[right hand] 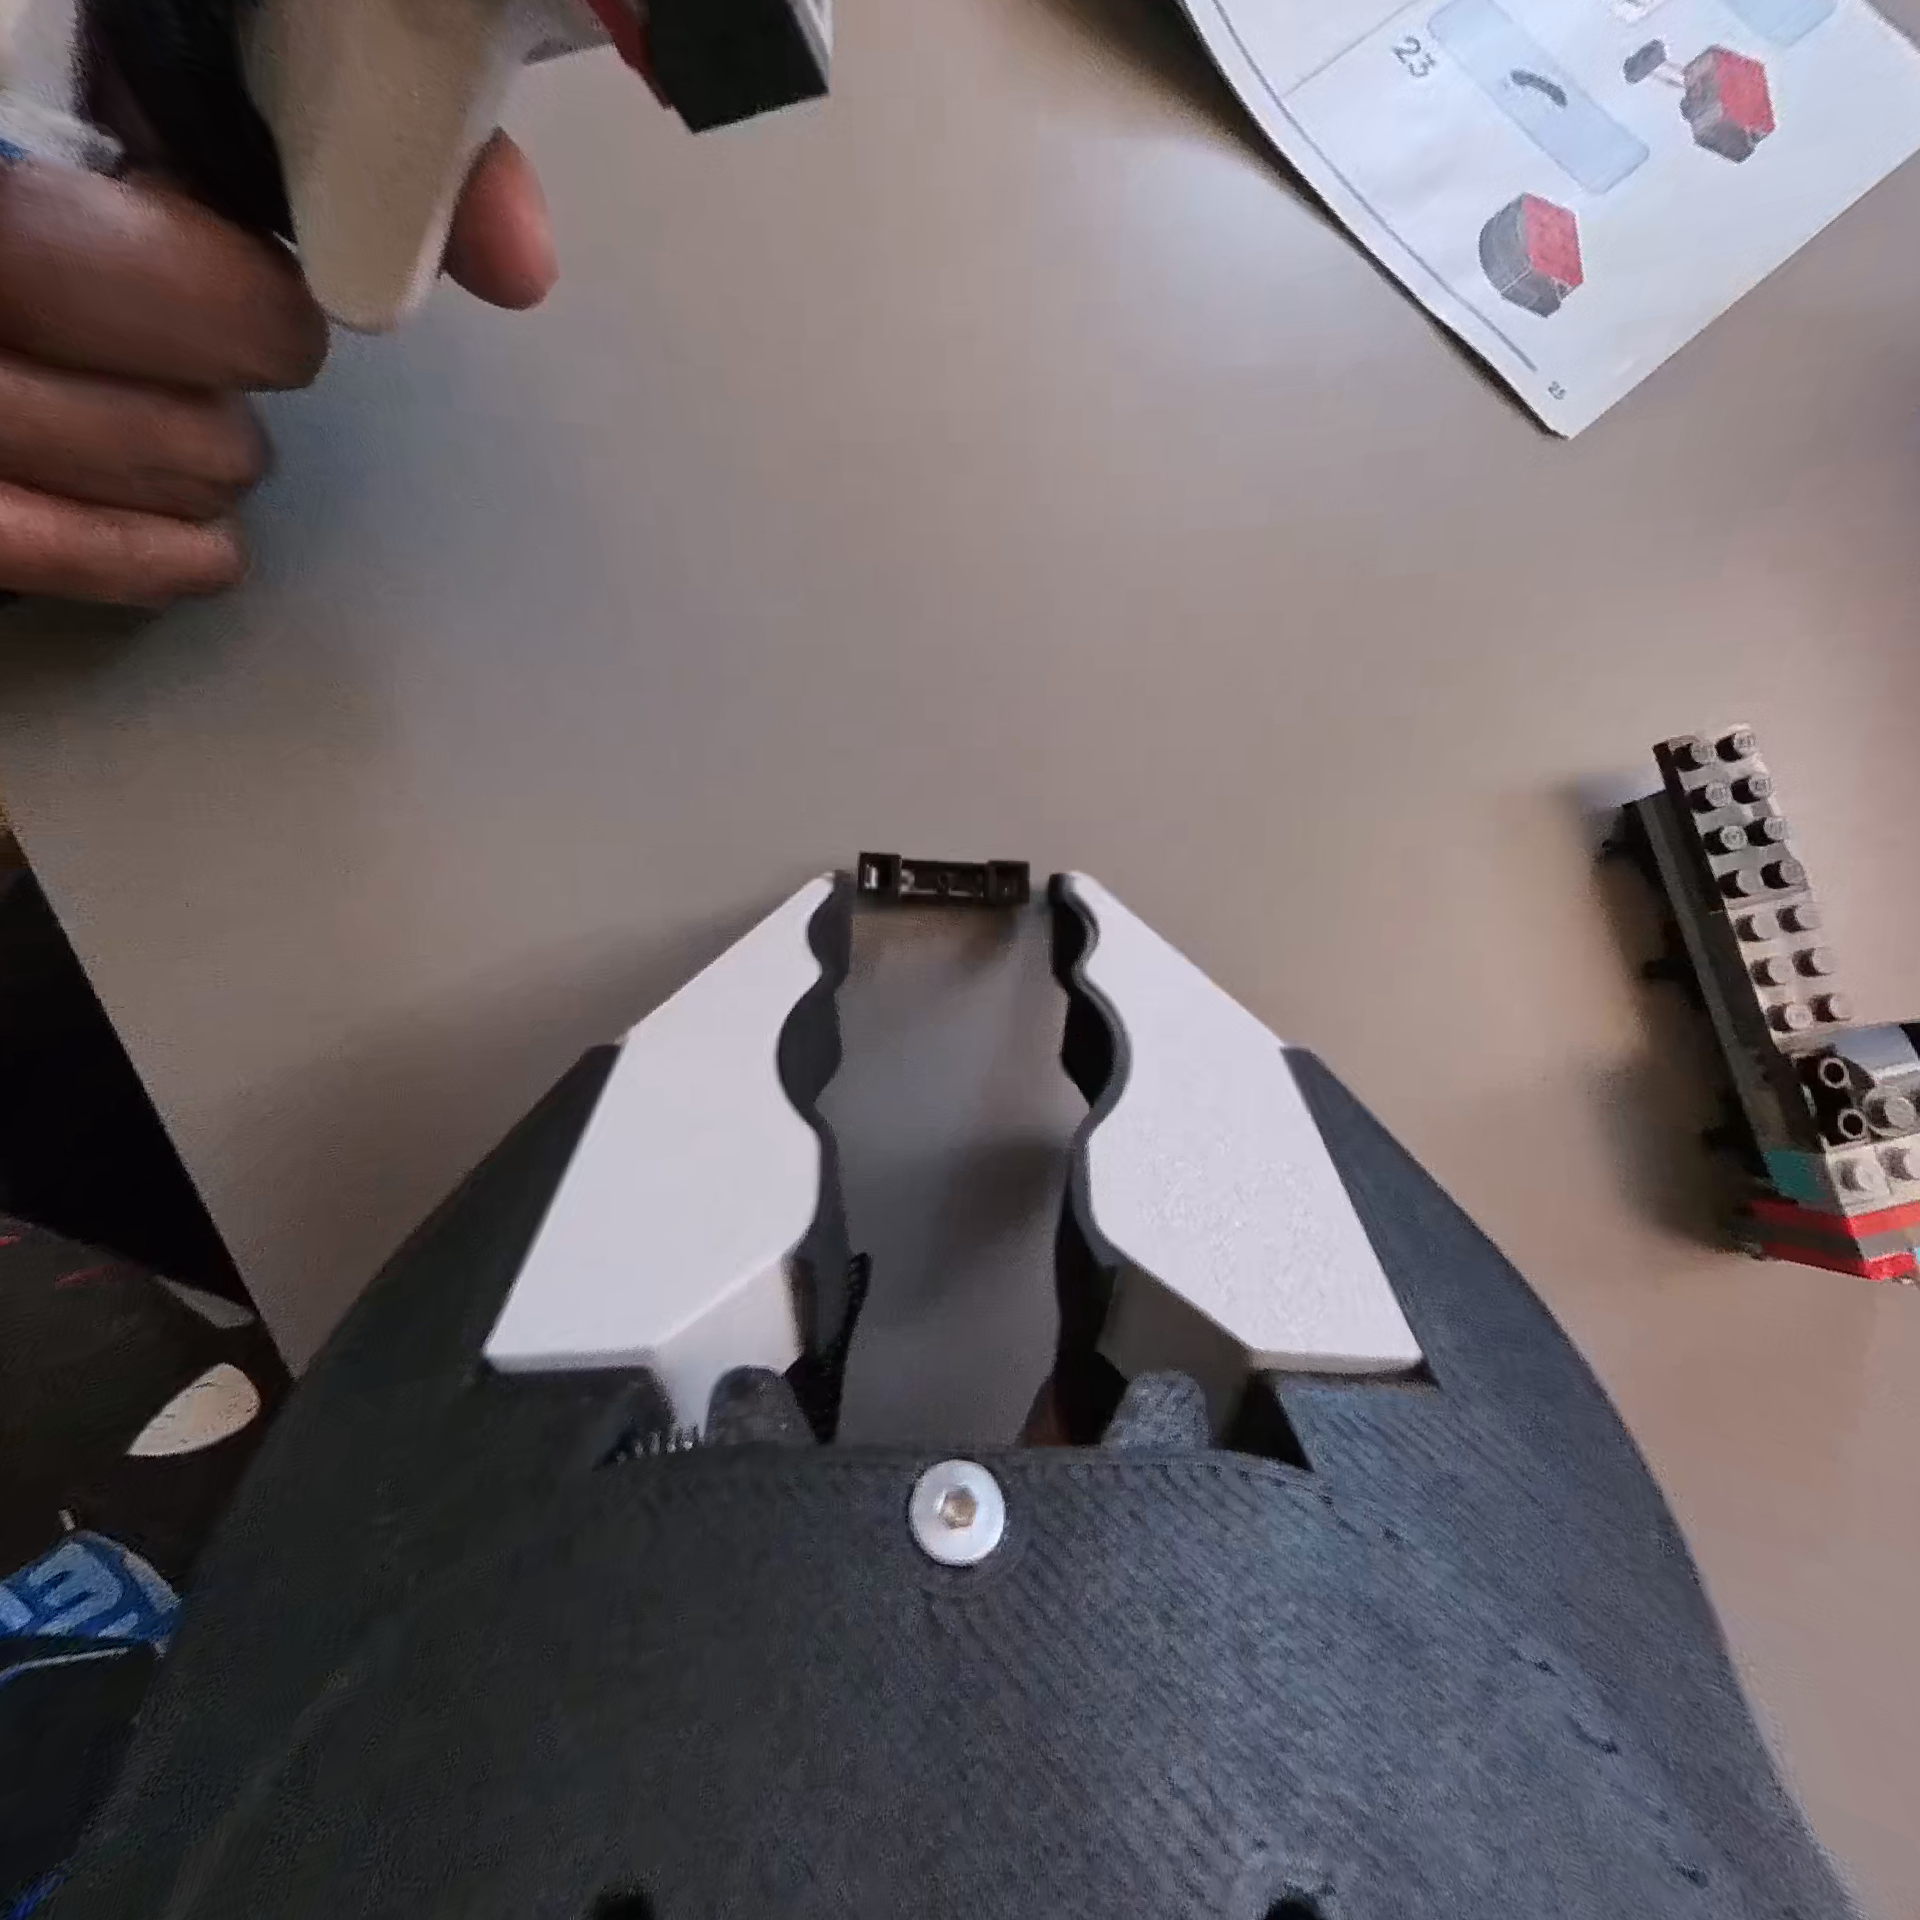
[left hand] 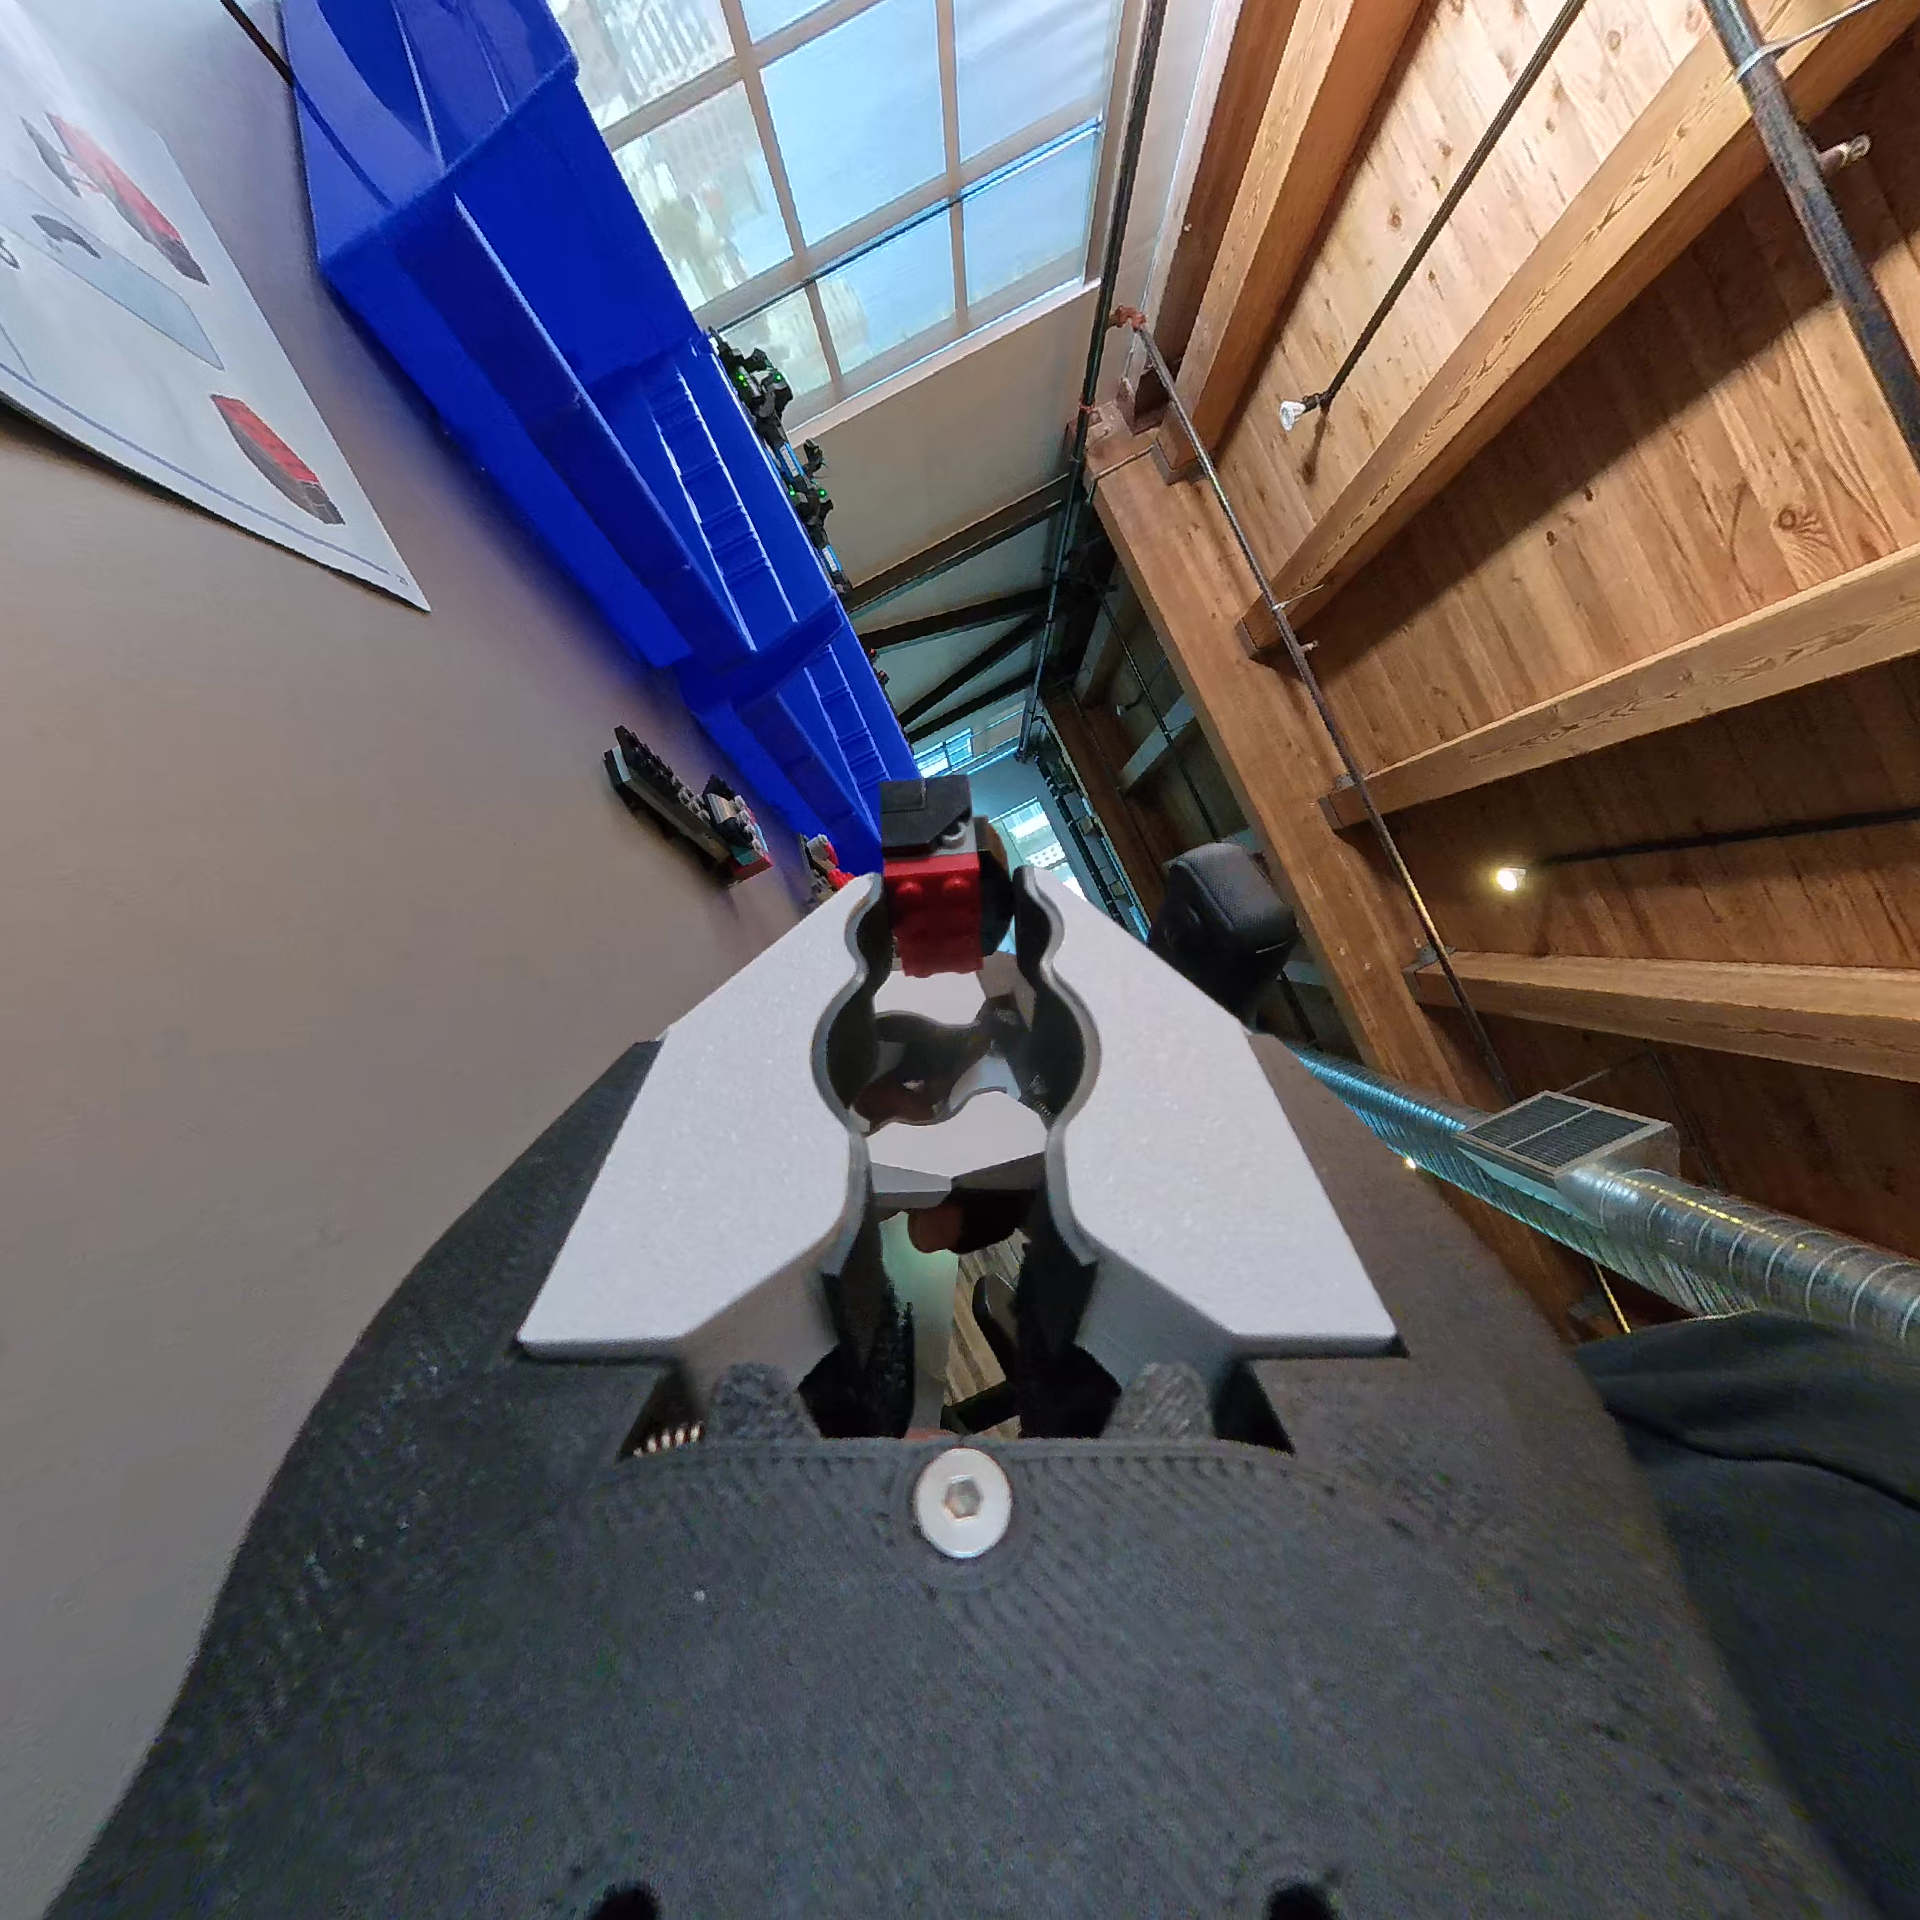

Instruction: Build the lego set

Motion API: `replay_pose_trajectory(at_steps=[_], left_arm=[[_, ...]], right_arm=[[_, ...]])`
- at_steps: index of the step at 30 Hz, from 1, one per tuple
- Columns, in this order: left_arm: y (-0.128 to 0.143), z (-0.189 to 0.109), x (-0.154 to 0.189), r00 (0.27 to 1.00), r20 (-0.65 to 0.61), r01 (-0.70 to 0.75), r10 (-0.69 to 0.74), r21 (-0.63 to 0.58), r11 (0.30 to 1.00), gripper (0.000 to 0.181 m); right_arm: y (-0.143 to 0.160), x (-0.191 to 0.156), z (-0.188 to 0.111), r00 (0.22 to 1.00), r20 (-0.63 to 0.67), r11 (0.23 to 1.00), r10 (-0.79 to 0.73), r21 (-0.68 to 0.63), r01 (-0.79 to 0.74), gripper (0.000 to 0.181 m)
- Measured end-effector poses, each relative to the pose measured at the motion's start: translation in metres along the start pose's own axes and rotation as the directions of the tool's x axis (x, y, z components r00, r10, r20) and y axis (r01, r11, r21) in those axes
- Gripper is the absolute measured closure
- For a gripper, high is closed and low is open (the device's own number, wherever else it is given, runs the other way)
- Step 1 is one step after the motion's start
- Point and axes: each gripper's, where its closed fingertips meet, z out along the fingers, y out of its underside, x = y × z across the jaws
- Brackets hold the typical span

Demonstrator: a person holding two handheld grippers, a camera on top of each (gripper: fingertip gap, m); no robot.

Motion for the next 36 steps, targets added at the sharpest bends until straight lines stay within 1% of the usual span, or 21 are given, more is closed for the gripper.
replay_pose_trajectory(at_steps=[1, 4, 6, 9, 11, 12, 15, 19, 24, 30, 32, 36], left_arm=[[0.0, 0.0, 0.0, 1.0, -0.002, 0.001, -0.001, 0.001, 1.0, 0.159], [0.0, 0.0, 0.001, 1.0, -0.006, 0.002, -0.002, 0.001, 1.0, 0.159], [0.0, -0.001, 0.001, 1.0, -0.007, 0.001, -0.001, 0.002, 1.0, 0.159], [-0.001, -0.001, 0.001, 1.0, -0.007, 0.002, -0.002, 0.005, 1.0, 0.159], [-0.001, -0.001, 0.001, 1.0, -0.006, 0.0, 0.0, 0.003, 1.0, 0.158], [-0.001, -0.001, 0.001, 1.0, -0.005, -0.001, 0.001, 0.002, 1.0, 0.159], [-0.001, -0.001, 0.0, 1.0, -0.002, 0.0, 0.0, 0.005, 1.0, 0.159], [-0.001, -0.001, 0.0, 1.0, 0.004, -0.002, 0.001, 0.008, 1.0, 0.159], [-0.001, -0.001, -0.001, 1.0, 0.006, -0.002, 0.002, 0.007, 1.0, 0.159], [0.0, 0.0, -0.001, 1.0, 0.005, 0.0, 0.0, 0.001, 1.0, 0.159], [0.0, 0.0, -0.001, 1.0, 0.006, 0.0, 0.0, -0.002, 1.0, 0.159], [-0.001, -0.001, -0.001, 1.0, 0.006, 0.007, -0.007, 0.002, 1.0, 0.159]], right_arm=[[-0.003, 0.0, 0.0, 1.0, -0.005, 1.0, -0.002, 0.018, 0.002, 0.148], [-0.017, 0.004, -0.008, 0.999, -0.031, 0.996, -0.02, 0.082, 0.022, 0.148], [-0.039, 0.003, -0.026, 0.996, -0.054, 0.981, -0.071, 0.177, 0.08, 0.148], [-0.071, 0.003, -0.058, 0.981, -0.131, 0.943, -0.14, 0.284, 0.173, 0.144], [-0.083, 0.004, -0.073, 0.976, -0.158, 0.924, -0.153, 0.327, 0.198, 0.143], [-0.084, 0.004, -0.077, 0.977, -0.154, 0.923, -0.151, 0.332, 0.195, 0.142], [-0.076, 0.011, -0.074, 0.982, -0.145, 0.935, -0.12, 0.315, 0.161, 0.143], [-0.049, 0.007, -0.052, 0.992, -0.073, 0.969, -0.099, 0.222, 0.113, 0.145], [-0.016, 0.011, -0.031, 0.996, -0.046, 0.991, -0.08, 0.102, 0.084, 0.146], [-0.002, 0.005, -0.018, 0.986, 0.028, 0.985, -0.165, 0.059, 0.164, 0.149], [0.0, 0.005, -0.012, 0.985, 0.063, 0.987, -0.16, 0.031, 0.158, 0.151], [0.004, 0.002, -0.004, 0.986, 0.096, 0.99, -0.139, -0.014, 0.141, 0.166]])
